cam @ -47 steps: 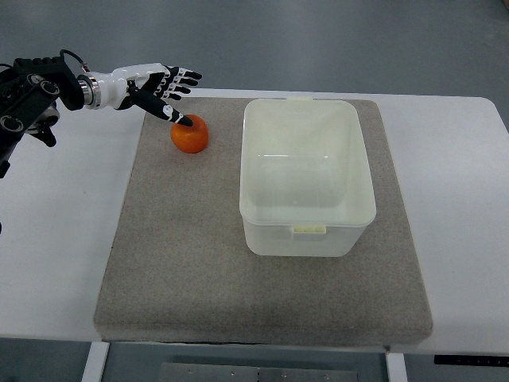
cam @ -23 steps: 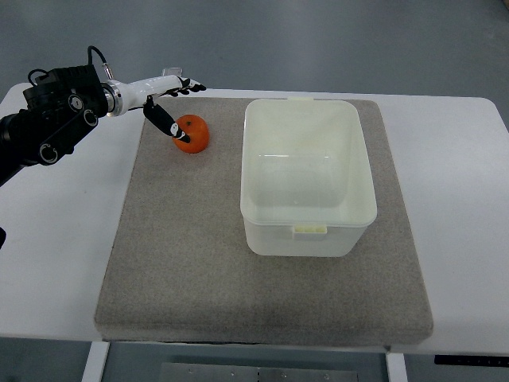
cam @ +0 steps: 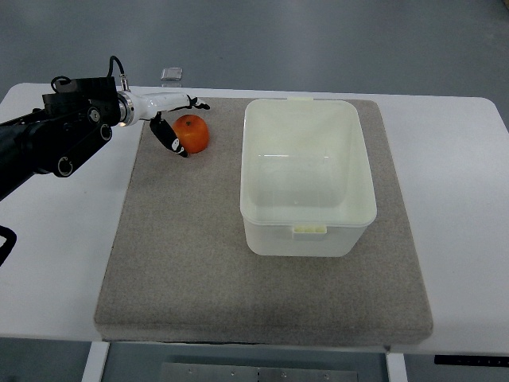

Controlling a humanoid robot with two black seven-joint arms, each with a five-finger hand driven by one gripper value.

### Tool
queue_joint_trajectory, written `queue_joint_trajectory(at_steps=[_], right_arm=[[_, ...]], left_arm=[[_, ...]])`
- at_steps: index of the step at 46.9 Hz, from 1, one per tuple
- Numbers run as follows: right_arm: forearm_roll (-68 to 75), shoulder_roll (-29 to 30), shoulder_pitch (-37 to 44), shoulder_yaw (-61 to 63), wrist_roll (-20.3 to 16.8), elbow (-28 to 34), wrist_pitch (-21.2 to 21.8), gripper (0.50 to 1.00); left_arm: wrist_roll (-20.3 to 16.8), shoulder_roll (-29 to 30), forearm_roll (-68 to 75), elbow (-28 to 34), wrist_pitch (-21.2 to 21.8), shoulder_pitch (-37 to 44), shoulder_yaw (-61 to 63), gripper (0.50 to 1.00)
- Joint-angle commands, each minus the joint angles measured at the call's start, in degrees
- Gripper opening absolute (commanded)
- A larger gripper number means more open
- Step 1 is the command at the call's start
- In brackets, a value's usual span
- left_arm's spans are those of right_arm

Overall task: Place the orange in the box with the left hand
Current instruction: 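Lower the left hand over the orange and close fingers around it, then lift the orange with the left hand away from the mat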

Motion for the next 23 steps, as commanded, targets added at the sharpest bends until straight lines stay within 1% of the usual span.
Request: queue_joint_trajectory(at_steps=[1,4,5,10,13,14,16,19,23], right_arm=[[0.0,0.0,0.0,0.09,0.0,-0.07,0.01,0.926],[0.0,0.0,0.0,0.0,0.0,0.02,0.01,0.926],[0.0,0.0,0.0,0.0,0.0,0.02,0.01,0.926],[0.0,0.0,0.0,0.0,0.0,0.02,0.01,0.926],[0.0,0.0,0.0,0.0,0.0,0.02,0.01,0.926],[0.0,0.0,0.0,0.0,0.0,0.02,-0.08,0.926],[0.0,0.0,0.0,0.0,0.0,-0.07,-0.08,0.926],[0.0,0.0,0.0,0.0,0.0,0.02,0.01,0.926],[0.0,0.0,0.0,0.0,0.0,0.02,0.01,0.926]], left_arm=[[-0.05,0.0,0.09,0.03,-0.01,0.02,0.0,0.975],[-0.05,-0.09,0.09,-0.06,-0.01,0.02,0.0,0.969],[-0.05,-0.09,0.18,-0.14,-0.01,0.02,0.0,0.958],[-0.05,0.0,0.18,-0.32,-0.09,-0.07,0.0,0.842],[-0.05,0.0,0.18,-0.32,-0.09,-0.07,0.08,0.814],[-0.05,0.0,0.26,-0.32,-0.09,-0.07,0.0,0.795],[-0.05,0.08,0.35,-0.32,-0.09,0.02,0.08,0.742],[-0.05,0.17,1.31,-0.32,-0.09,0.02,0.0,0.645],[-0.05,0.26,2.37,-0.41,-0.09,0.02,0.08,0.5]])
